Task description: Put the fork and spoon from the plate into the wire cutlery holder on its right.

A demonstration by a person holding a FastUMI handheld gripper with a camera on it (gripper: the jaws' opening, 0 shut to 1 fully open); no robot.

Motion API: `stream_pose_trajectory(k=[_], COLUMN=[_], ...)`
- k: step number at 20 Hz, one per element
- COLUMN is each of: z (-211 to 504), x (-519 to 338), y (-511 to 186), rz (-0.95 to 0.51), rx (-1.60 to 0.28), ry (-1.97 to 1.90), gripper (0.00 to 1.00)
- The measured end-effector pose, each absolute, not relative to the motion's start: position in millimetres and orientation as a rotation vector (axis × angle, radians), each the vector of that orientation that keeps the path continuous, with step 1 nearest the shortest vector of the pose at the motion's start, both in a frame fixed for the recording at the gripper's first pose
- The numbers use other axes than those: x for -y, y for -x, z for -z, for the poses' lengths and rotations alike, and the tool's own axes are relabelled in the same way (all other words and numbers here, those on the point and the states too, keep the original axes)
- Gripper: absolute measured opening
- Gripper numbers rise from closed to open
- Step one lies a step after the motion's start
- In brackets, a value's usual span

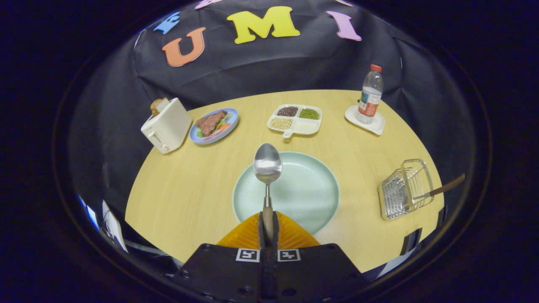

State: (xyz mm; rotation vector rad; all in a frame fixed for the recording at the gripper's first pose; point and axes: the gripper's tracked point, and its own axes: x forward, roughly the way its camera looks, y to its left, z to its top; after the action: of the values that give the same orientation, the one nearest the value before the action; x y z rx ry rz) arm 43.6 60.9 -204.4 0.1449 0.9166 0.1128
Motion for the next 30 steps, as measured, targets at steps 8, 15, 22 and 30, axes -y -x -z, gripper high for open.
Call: stream_pose_trajectory(k=[8, 15, 22, 30], z=[183, 175, 184, 187], x=[11, 92, 144, 165], y=[-25, -5, 4, 0], rz=[-0.045, 0.049, 0.107, 0.134], rx=[-0.88, -0.881, -0.908, -0.92], ry=[-0.182, -0.236, -0.276, -0.283], gripper=[0.01, 0.01, 0.01, 0.04])
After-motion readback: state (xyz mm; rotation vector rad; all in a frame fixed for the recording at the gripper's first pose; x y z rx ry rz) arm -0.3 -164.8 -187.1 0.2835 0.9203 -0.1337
